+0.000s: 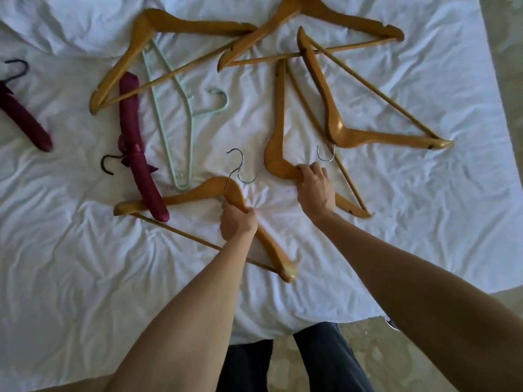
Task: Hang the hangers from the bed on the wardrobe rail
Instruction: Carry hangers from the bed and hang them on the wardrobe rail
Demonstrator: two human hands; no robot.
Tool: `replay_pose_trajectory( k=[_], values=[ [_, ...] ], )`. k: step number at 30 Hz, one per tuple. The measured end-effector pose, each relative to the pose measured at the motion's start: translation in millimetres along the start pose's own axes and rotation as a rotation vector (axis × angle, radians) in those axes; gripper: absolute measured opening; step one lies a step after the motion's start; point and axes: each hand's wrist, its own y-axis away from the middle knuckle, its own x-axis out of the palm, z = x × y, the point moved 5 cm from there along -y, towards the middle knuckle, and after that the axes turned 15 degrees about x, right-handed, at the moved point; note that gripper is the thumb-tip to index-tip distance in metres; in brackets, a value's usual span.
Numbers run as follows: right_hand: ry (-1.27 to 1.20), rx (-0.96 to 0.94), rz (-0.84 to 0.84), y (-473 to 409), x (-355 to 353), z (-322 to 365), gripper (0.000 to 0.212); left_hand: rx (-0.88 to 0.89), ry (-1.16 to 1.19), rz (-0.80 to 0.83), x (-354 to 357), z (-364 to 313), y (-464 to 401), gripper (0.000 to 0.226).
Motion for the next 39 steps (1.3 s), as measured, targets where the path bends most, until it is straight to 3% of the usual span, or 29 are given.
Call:
replay_pose_trajectory(
  k=[6,15,21,26,30,35,39],
  values=[
    [-0.094,-0.022,0.093,32.7,-6.4,-2.4,0.036,0.036,0.081,0.043,-7.3,8.8,37.2,0.042],
    [-0.26,-0.022,0.305,125.7,-45.3,-1.2,0.03,0.079,0.34,-0.044,-58.8,23.5,124.0,0.03],
    [-0.36,-0.006,0.292,198.8,-101.6,7.9,0.016,0.12,0.469,0.024,-96.4,25.6,187.5,0.014],
    [-0.508,0.038,0.215,249.3,-163.6,20.5,0.01,0.248,0.499,0.091,-135.2,7.8,235.1,0.022],
    [-0.483,-0.009,0.159,269.2,-205.7,34.5,0.011,0.353,0.508,0.103,-171.1,-14.2,261.8,0.02],
    [-0.517,-0.133,0.245,288.8,-246.8,63.9,0.005,0.461,0.506,-0.002,-216.2,-30.6,284.1,0.023],
    [-0.557,-0.265,0.38,309.5,-273.3,104.8,0.016,0.487,0.525,-0.136,-254.4,-30.5,304.2,0.024]
  ],
)
